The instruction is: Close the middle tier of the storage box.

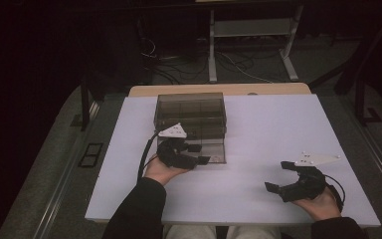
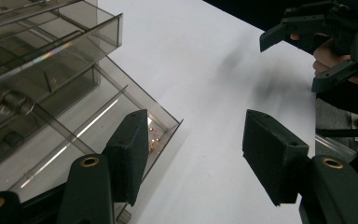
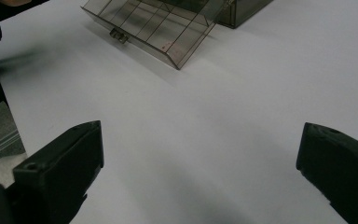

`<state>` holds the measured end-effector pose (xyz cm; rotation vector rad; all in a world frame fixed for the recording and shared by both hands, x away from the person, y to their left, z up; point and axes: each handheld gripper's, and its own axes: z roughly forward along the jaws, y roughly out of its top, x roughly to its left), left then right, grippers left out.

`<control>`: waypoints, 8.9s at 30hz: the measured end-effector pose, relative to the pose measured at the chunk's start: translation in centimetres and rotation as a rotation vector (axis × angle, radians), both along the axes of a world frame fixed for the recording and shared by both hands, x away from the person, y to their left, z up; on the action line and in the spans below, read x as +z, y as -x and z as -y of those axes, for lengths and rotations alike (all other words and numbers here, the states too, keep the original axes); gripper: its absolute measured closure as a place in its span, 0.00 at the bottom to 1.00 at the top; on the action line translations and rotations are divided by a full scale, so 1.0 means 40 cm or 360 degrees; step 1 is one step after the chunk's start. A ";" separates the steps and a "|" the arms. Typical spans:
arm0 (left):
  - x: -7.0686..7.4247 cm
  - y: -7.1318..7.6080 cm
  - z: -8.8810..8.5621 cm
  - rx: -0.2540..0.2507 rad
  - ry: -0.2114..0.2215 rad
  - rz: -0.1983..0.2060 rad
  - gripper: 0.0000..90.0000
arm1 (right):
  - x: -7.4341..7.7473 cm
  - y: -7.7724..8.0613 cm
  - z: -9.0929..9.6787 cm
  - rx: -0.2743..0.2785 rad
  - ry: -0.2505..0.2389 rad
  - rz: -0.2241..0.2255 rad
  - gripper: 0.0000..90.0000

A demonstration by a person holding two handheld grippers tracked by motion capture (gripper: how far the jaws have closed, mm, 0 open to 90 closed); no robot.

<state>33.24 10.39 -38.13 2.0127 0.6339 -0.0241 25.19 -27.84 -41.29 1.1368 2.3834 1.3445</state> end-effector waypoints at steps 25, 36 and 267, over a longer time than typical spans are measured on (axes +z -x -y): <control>-0.071 0.016 -0.072 0.0093 -0.0120 -0.0064 0.61 | -0.002 0.000 -0.002 0.0004 0.0006 -0.0004 0.00; -0.087 0.019 -0.079 0.0093 -0.0226 -0.0102 0.94 | -0.002 0.000 -0.002 0.0004 0.0005 -0.0002 0.00; -0.110 -0.162 -0.067 0.0797 -0.0149 0.0002 0.99 | -0.005 0.000 -0.003 0.0021 0.0016 -0.0011 0.00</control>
